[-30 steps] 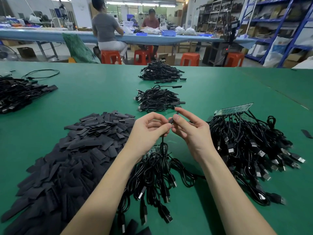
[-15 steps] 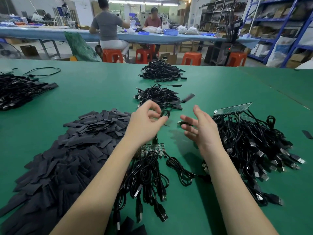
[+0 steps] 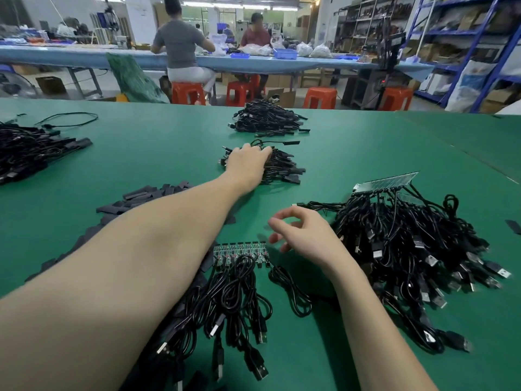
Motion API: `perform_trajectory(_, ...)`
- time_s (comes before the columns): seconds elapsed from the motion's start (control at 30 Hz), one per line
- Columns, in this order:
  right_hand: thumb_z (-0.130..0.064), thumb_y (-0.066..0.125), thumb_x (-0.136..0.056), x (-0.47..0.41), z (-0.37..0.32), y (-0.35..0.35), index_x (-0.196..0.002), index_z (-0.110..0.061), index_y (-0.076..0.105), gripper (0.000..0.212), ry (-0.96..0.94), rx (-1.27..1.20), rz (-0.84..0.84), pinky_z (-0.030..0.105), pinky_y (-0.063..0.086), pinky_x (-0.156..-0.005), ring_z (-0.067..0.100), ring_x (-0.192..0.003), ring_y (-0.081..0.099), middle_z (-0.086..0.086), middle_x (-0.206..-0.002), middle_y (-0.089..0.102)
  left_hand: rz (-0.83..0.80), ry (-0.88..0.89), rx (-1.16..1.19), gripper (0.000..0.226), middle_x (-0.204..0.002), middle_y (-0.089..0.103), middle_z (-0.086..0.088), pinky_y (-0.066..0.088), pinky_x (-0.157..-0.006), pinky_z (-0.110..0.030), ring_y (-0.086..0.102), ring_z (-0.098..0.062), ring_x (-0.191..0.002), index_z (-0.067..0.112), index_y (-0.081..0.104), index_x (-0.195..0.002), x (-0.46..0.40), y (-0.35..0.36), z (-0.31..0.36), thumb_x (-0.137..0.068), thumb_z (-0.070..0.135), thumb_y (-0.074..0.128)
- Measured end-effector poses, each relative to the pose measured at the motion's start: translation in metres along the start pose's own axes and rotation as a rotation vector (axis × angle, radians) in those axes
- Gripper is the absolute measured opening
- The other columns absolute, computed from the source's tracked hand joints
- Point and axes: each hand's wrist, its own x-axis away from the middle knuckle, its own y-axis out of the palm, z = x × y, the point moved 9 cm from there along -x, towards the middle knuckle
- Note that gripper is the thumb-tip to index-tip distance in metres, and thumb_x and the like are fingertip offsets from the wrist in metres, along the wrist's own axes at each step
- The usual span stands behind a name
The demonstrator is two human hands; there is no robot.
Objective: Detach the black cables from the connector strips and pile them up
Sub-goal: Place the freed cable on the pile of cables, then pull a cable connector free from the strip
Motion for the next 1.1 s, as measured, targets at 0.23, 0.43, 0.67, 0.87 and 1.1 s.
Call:
perform_trajectory(0.23, -0.035, 0.066, -0.093, 0.0, 0.001, 0.005, -0.095, -0.027, 0.069, 0.009, 0.002, 0.122, -0.019, 0.022, 0.046, -0.066, -0.002, -0.058, 0.063, -0.012, -0.076, 0.076, 0.087, -0.052, 0.225, 0.032, -0.126, 0.057, -0.008, 0.039, -0.1, -0.041, 0.047, -0.029, -0.12, 0.018, 0.055, -0.127, 0.022, -0.015, -0.014, -0.096, 0.022, 0.06)
perform_trajectory(0.43, -0.042, 0.07, -0.09, 0.004, -0.008, 0.014, -0.098, -0.032, 0.075, 0.014, -0.035, 0.41, -0.09, 0.018, 0.044, -0.068, 0.002, -0.083, 0.062, -0.017, -0.088, 0.068, 0.172, -0.076, 0.624, 0.015, -0.105, 0.065, 0.004, 0.051, -0.091, -0.041, 0.058, -0.019, -0.101, 0.025, 0.062, -0.105, 0.093, -0.041, -0.006, -0.09, 0.028, 0.065)
perform_trajectory(0.67, -0.035, 0.077, -0.087, 0.004, -0.004, 0.014, -0.083, -0.027, 0.066, 0.014, -0.006, 0.199, -0.127, 0.026, 0.039, -0.062, 0.004, -0.052, 0.051, -0.013, -0.065, 0.065, 0.013, -0.099, 0.842, 0.006, -0.09, 0.07, 0.019, 0.052, -0.083, -0.029, 0.065, -0.006, -0.087, 0.032, 0.065, -0.086, 0.141, -0.027, 0.007, -0.088, 0.028, 0.069)
perform_trajectory(0.87, -0.026, 0.084, -0.08, 0.009, 0.003, 0.007, -0.086, -0.027, 0.075, 0.011, 0.044, -0.238, -0.221, 0.022, 0.032, -0.052, 0.008, -0.055, 0.043, -0.005, -0.072, 0.065, -0.308, -0.097, 1.097, 0.023, -0.086, 0.075, 0.011, 0.05, -0.082, -0.025, 0.067, -0.002, -0.081, 0.03, 0.073, -0.088, 0.147, -0.015, 0.004, -0.081, 0.051, 0.076)
perform_trajectory(1.1, -0.037, 0.084, -0.063, 0.008, 0.011, 0.01, -0.091, -0.02, 0.077, 0.033, 0.127, -0.462, -0.293, 0.014, 0.026, -0.044, 0.001, -0.052, 0.039, -0.015, -0.063, 0.059, -0.528, -0.181, 1.51, 0.021, -0.089, 0.075, -0.004, 0.046, -0.085, -0.028, 0.063, -0.012, -0.077, 0.024, 0.074, -0.086, 0.162, -0.01, 0.01, -0.072, 0.032, 0.088)
